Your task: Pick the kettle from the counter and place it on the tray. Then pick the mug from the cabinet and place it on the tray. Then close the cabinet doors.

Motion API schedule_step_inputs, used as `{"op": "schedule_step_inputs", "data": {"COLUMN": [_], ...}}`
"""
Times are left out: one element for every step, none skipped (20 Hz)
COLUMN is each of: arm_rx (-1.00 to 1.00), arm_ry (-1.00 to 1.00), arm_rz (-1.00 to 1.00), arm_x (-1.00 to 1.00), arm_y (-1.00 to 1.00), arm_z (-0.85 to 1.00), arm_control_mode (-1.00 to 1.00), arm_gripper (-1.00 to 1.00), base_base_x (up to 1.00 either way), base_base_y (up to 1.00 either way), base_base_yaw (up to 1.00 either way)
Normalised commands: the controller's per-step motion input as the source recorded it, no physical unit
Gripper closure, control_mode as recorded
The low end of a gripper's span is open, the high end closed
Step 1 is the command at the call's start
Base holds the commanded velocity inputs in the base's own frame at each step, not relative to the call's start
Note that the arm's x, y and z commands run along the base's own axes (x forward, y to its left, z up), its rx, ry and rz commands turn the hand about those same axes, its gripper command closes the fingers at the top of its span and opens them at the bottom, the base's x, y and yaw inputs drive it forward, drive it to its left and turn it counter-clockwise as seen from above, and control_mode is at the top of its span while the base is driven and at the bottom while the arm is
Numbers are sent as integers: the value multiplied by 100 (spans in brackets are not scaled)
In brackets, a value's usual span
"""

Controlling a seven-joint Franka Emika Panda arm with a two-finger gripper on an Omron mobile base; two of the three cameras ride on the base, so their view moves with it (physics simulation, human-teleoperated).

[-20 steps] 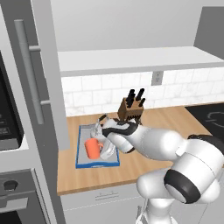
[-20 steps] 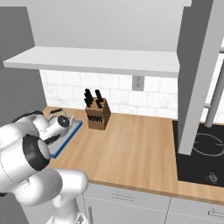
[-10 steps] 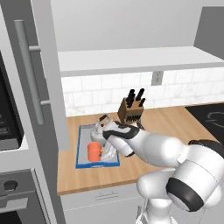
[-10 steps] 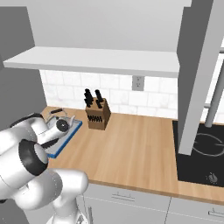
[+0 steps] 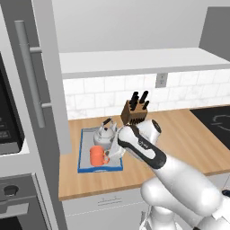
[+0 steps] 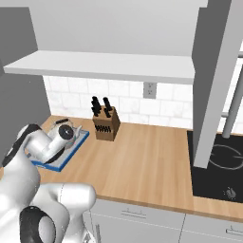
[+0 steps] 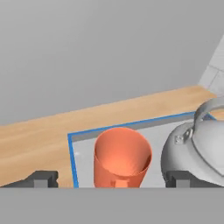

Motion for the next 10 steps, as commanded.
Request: {"op": "schedule_step_inputs", "data": {"arm_rx": [0,0,0,0,-1,-2,0,0,0,0], "arm_ry": [34,39,43,46,36,32,19,6,4,0], "arm_rz": [-18,-25,-33,-34,-31,-27,-12,-2,0,0], "arm_x": [-6,-11,-14,-2,0,0,0,0,0,0], "arm_y": [-24,-36,-51,-50,-31,-21,-16,0,0,0], "arm_z": [100,82,51,25,4,0,0,0,0,0], "arm_control_mode": [-100,-100,-100,-100,-100,-100,-100,-100,-100,-100], "arm_gripper": [-100,-100,-100,-100,-100,-100,-100,-100,-100,-100], "base_base_x": [0,0,0,0,0,0,0,0,0,0], "base_base_y": [0,0,0,0,0,0,0,0,0,0], "base_base_yaw": [0,0,0,0,0,0,0,0,0,0]}}
